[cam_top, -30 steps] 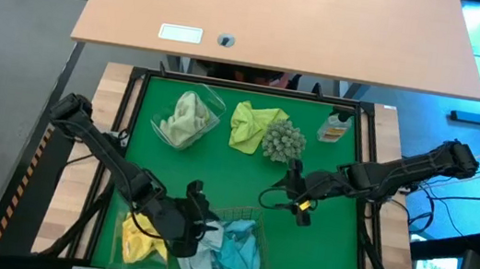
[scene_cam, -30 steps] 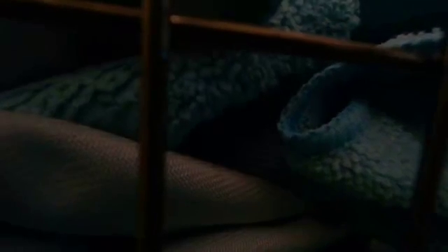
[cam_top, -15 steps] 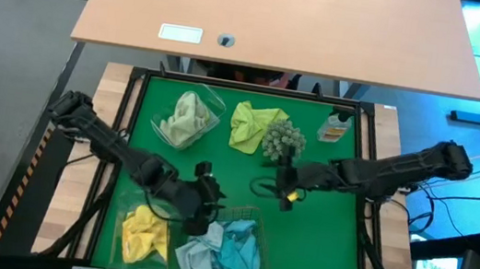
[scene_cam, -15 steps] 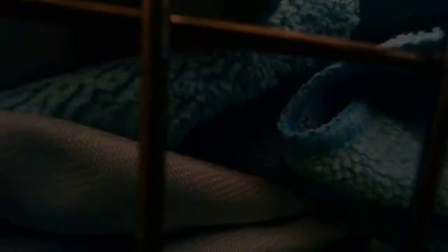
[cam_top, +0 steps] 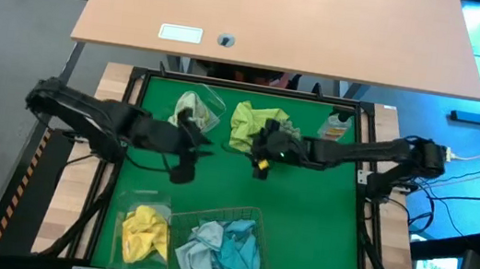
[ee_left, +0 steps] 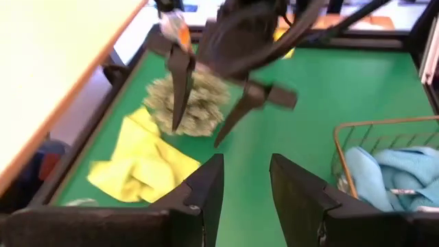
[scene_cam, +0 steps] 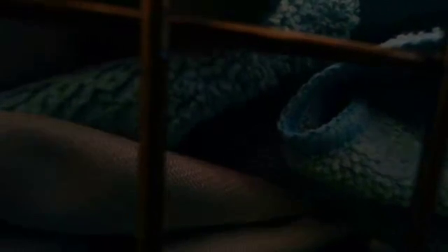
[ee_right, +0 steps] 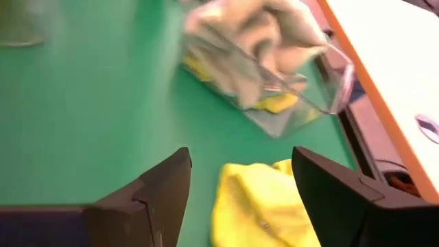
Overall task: Sort microfiber towel by color & place in baskets
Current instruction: Put the yellow green microfiber towel into the transparent bin
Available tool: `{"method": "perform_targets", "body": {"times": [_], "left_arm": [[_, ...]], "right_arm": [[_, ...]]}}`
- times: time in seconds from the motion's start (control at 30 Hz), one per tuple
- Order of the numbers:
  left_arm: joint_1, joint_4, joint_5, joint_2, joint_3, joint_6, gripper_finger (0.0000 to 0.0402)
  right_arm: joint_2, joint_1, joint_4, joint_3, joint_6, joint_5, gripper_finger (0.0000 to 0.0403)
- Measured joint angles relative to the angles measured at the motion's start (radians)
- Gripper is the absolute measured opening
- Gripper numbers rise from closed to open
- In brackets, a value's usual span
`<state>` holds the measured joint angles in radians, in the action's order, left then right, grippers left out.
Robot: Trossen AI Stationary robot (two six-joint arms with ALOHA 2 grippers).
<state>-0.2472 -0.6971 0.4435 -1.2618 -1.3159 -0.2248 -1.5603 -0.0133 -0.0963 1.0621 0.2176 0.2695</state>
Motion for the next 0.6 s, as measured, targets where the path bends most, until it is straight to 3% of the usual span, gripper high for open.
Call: {"method": "perform_targets", "body": {"times": [0.23,0.6], "left_arm": [[0.049,-0.011,-0.024,0.100,0.000,0.088,0.0114],[0.080,-0.054,-0.069,0.111,0.000,0.104,0.0114]], "right_arm": [[-0.114,0.077,-0.001,0.064,-0.001,-0.001,0.0253],[-0.252,0.114,-0.003,0.098,0.083,0.001,0.0253]]}}
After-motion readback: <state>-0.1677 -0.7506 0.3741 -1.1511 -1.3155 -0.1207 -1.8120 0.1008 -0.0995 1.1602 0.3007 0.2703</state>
